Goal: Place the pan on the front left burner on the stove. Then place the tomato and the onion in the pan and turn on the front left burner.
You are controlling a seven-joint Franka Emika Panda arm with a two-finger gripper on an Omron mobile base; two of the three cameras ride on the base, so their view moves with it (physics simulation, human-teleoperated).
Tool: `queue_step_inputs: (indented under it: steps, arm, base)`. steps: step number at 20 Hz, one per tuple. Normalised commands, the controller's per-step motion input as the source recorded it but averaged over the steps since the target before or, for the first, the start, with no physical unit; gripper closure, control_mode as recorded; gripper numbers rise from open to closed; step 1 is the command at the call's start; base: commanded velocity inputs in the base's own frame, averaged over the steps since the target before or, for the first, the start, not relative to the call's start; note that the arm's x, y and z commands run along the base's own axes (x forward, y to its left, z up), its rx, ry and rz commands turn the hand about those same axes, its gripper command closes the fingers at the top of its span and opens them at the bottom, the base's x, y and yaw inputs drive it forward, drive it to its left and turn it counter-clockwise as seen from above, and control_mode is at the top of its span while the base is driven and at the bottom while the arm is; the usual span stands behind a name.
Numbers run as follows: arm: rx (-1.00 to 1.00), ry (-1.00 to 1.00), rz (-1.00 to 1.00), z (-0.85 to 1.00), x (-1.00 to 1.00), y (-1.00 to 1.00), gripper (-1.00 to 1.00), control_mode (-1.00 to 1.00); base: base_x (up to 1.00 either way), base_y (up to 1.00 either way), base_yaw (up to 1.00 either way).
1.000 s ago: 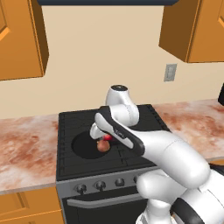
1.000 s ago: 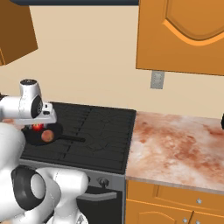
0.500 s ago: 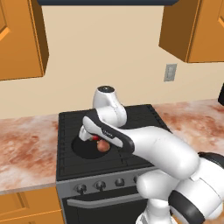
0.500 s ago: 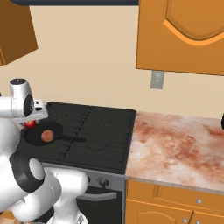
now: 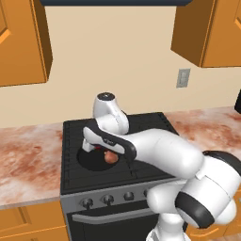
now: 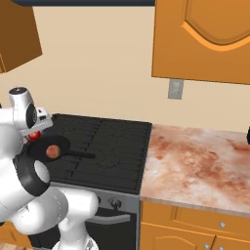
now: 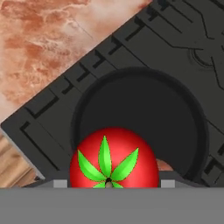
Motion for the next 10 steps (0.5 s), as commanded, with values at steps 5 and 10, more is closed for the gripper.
queue_step_inputs:
  steps: [5,10]
  arm:
    - [-0.08,0.0,0.08,-0.19,0.18,0.09,1.0,-1.0]
    - [-0.08,0.0,0.07,-0.2,0.11,0.12,1.0,-1.0]
  base:
    - [0.0,0.0,0.0]
    - [0.0,0.0,0.0]
